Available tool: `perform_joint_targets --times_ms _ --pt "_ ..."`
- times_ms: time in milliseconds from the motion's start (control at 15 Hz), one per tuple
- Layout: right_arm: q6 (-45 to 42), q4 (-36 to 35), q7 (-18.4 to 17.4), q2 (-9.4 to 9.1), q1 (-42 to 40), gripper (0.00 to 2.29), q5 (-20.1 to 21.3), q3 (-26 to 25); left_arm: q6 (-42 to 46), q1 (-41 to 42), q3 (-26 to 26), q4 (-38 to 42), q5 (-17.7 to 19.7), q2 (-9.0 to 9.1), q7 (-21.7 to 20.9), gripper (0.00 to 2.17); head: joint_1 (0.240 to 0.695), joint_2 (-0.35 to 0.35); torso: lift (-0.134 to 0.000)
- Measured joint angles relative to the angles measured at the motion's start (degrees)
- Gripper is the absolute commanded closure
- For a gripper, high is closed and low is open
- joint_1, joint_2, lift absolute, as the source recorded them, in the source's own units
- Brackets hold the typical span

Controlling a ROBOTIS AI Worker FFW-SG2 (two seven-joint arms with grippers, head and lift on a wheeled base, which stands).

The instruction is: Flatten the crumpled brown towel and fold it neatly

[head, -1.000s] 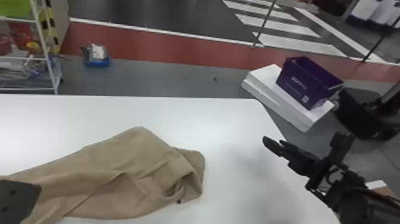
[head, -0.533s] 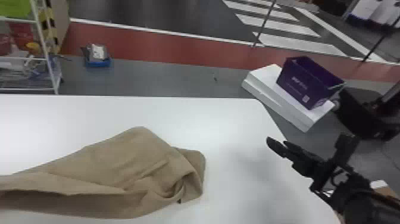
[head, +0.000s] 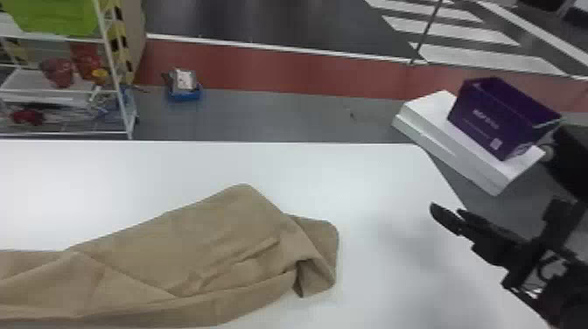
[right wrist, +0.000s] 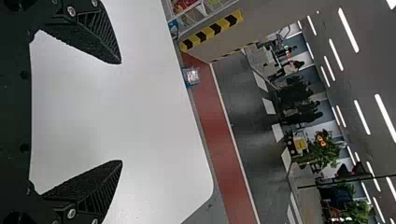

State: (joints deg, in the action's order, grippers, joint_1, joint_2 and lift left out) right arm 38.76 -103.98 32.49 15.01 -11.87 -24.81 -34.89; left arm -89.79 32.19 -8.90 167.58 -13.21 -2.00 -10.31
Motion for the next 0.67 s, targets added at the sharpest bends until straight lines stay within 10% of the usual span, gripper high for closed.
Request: perform_joint_targets --times_ms 67,133,667 --pt "-0.51 -0.37 1.41 0.02 0.0 0.13 0.44 0.29 0.0 0.11 -0.56 -0.2 0.01 0.18 0.14 0.13 0.695 -0.196 -0.124" --pt "-2.17 -0.9 4.41 0.01 0.0 0.13 1.37 0.88 0.0 0.14 -0.61 -0.45 0.02 0.33 0.7 0.0 0.695 -0.182 -0.124" --pt "-36.06 -12.9 43.0 -0.04 -0.62 0.15 22.56 15.9 0.0 0.25 1.86 -2.88 -0.43 0.5 1.44 0.2 0.695 0.192 -0.124"
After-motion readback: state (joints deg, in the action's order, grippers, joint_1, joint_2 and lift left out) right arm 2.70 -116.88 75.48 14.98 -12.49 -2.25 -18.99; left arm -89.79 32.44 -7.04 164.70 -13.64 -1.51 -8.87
